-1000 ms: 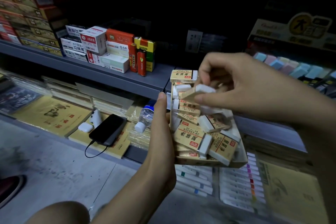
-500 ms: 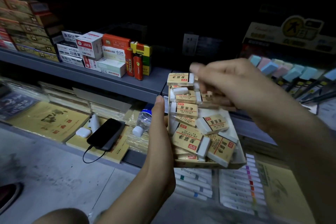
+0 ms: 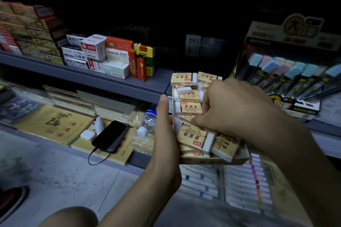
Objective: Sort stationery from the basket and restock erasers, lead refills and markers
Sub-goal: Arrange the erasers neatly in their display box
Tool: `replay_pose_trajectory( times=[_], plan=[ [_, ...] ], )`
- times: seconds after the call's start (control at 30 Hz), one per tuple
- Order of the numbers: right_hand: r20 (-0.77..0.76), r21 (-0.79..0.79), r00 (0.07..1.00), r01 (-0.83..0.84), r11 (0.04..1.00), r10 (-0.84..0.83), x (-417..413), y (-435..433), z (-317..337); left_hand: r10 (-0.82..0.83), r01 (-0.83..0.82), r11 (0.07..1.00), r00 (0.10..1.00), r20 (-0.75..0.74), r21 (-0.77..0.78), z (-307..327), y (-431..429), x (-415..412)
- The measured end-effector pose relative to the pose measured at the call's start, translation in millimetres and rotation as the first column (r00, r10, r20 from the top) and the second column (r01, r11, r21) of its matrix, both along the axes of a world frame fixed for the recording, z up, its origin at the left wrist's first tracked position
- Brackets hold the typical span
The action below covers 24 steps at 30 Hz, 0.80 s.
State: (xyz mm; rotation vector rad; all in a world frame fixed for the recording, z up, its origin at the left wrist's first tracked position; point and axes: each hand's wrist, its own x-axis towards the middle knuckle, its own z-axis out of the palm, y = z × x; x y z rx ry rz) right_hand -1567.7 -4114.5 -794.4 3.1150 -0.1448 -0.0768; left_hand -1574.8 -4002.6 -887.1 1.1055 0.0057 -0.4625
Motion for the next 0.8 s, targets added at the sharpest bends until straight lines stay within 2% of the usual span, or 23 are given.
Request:
replay_pose_trajectory(
  times=[0.17,0.27,0.4,0.8],
  plan=[
    [-0.018,-0.041,0.999,-0.031,0.999,0.03,-0.4,3.3,2.0,-0.007,0.007,1.0,1.0,0.028,-0.022,-4.1,0.9,-0.7],
    [0.03,-0.059,0.998,-0.045,0.997,0.047,1.0,4.2,-2.1,-0.005,0.005,1.0,0.999,0.034,-0.015,-3.9,0.7,0.4],
    [0.1,-0.026,0.995,-0.025,0.999,0.028,3.7,3.7,-11.1,0.013,-0.013,1.0,1.0,0.028,-0.016,-2.6,1.4,0.9],
    [0.159,0.035,0.987,0.025,0.999,-0.03,6.9,2.5,-21.3,0.0,0.001,1.0,1.0,0.011,-0.024,-4.8,3.4,1.1]
  ],
)
